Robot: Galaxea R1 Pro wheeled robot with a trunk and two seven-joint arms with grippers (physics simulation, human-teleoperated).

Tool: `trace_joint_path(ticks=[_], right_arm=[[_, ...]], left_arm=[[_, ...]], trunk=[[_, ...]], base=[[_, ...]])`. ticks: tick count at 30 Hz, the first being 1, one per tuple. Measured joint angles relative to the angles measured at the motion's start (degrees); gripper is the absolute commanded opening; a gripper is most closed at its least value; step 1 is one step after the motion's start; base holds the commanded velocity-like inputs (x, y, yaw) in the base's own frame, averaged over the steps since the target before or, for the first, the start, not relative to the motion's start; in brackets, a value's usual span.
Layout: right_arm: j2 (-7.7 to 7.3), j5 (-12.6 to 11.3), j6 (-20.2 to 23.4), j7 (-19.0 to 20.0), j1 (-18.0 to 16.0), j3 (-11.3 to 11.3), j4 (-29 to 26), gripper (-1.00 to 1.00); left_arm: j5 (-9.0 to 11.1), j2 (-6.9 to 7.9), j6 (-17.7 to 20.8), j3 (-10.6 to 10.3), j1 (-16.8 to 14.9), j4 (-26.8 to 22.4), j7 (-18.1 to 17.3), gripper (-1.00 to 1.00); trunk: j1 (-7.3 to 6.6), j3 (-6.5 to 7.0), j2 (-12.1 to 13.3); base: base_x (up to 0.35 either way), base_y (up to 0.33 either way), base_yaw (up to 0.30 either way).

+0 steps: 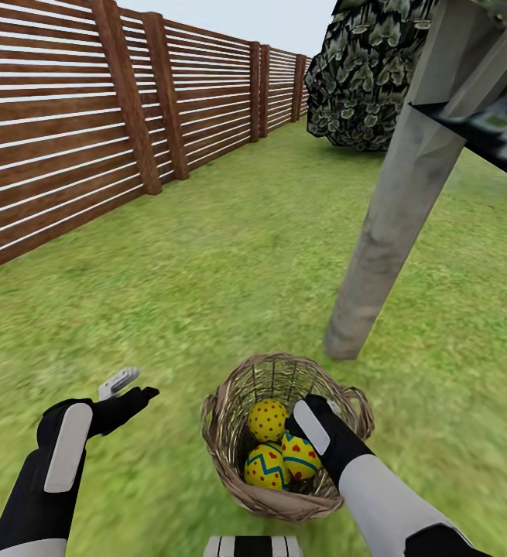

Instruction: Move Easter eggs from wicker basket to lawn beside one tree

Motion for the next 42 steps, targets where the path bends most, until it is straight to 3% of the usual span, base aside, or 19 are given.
trace_joint_path(ticks=[4, 13, 22, 42], right_arm=[[0.00, 0.00, 0.00, 0.10, 0.04, 0.00, 0.00, 1.00], [-0.09, 0.47, -0.59, 0.70, -0.86, -0.35, -0.08, 1.00], [-0.11, 0.33, -3.24, 0.57, -1.78, -0.40, 0.10, 1.00], [-0.09, -0.35, -3.57, 0.52, -1.81, -0.60, 0.70, 1.00]], left_arm=[[-0.01, -0.02, 0.00, 0.00, 0.00, 0.00, 0.00, 1.00], [0.44, -0.20, -0.09, -0.09, 0.18, 0.09, -0.11, 1.00], [3.28, 0.05, -0.10, -0.09, 0.18, 0.09, -0.10, 1.00], [3.67, 0.15, -0.09, -0.08, 0.17, 0.10, -0.11, 1.00]], trunk=[[0.11, -0.88, -0.05], [0.16, -1.32, -0.08], [0.23, -2.00, -0.12], [0.72, -6.20, -0.38]], base=[[0.000, 0.000, 0.000], [0.000, 0.000, 0.000], [0.000, 0.000, 0.000], [0.000, 0.000, 0.000]])
